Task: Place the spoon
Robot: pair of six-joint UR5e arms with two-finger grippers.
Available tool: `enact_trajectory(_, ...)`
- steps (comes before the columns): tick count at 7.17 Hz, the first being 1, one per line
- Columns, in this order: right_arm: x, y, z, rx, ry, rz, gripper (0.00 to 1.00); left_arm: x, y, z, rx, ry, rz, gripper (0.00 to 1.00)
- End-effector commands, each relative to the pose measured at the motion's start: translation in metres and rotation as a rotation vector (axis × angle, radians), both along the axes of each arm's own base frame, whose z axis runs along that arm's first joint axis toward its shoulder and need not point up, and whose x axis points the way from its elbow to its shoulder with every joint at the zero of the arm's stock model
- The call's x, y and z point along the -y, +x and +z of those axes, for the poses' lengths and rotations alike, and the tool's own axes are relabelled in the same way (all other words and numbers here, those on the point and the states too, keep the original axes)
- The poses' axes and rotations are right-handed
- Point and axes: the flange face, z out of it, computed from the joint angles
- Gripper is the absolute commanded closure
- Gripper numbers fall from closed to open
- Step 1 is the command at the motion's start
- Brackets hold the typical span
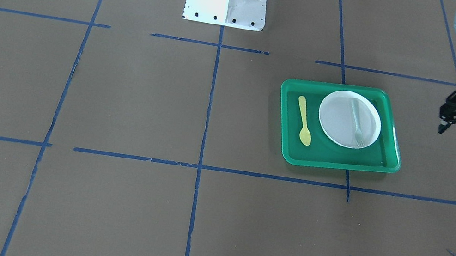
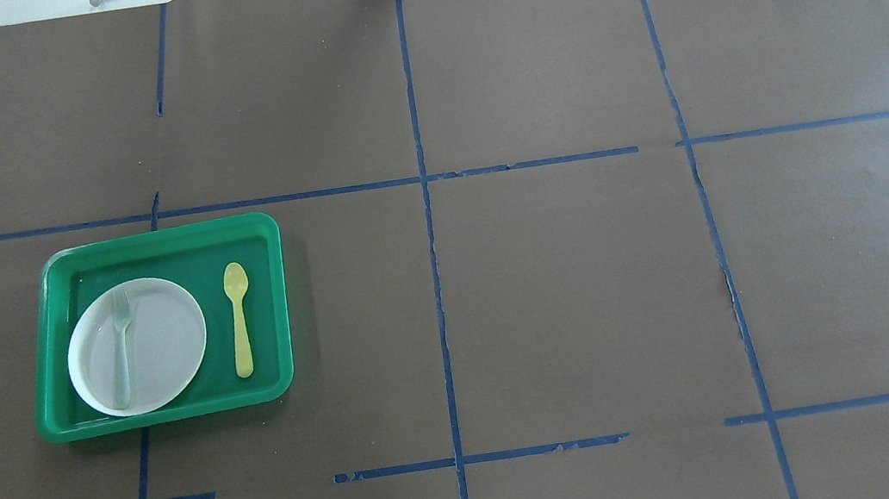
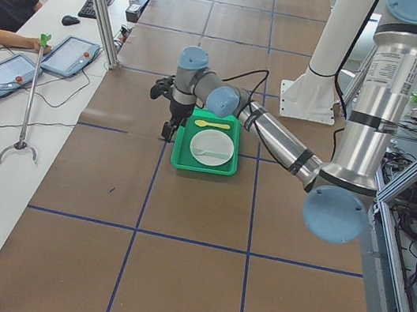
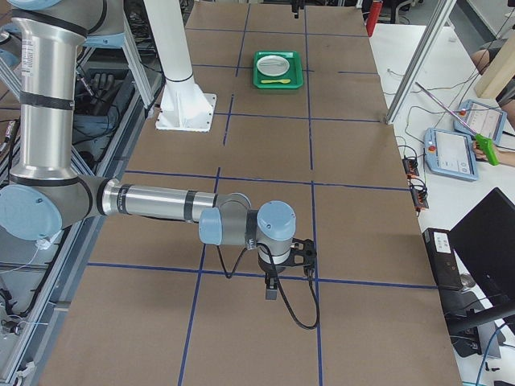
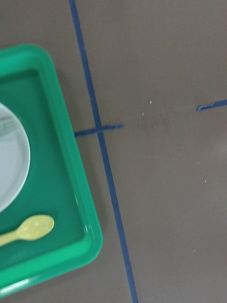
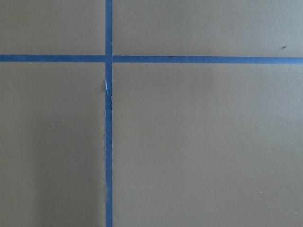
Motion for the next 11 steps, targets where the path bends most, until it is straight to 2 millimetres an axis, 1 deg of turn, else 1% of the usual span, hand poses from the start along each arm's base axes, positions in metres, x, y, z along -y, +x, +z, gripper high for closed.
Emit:
enact_trajectory(1,0.0,0.0,0.0,0.0,-0.001,0.0,0.0,-0.024,-0.112,0.107,0.026,-0.105,-0.055,0.0)
enact_trajectory(2,0.0,0.0,0.0,0.0,-0.001,0.0,0.0,-0.042,-0.13,0.15,-0.03,-0.19,-0.072,0.0)
enact_trajectory(3,0.0,0.0,0.0,0.0,-0.001,0.0,0.0,-0.052,-0.13,0.168,-0.049,-0.223,-0.062,0.0)
enact_trajectory(4,0.0,0.0,0.0,0.0,0.0,-0.001,0.0,-0.067,-0.137,0.185,-0.055,-0.258,-0.076,0.0)
enact_trajectory(5,0.0,0.0,0.0,0.0,-0.001,0.0,0.0,-0.078,-0.145,0.195,-0.056,-0.281,-0.094,0.0)
enact_trajectory(6,0.0,0.0,0.0,0.0,-0.001,0.0,0.0,-0.086,-0.147,0.202,-0.056,-0.295,-0.1,0.0)
enact_trajectory(7,0.0,0.0,0.0,0.0,-0.001,0.0,0.0,-0.091,-0.158,0.205,-0.06,-0.304,-0.126,0.0)
enact_trajectory(8,0.0,0.0,0.0,0.0,-0.001,0.0,0.0,-0.093,-0.161,0.206,-0.061,-0.31,-0.134,0.0)
enact_trajectory(9,0.0,0.0,0.0,0.0,-0.001,0.0,0.0,-0.099,-0.162,0.211,-0.06,-0.32,-0.134,0.0)
enact_trajectory(11,0.0,0.0,0.0,0.0,-0.001,0.0,0.0,-0.099,-0.162,0.211,-0.06,-0.321,-0.136,0.0)
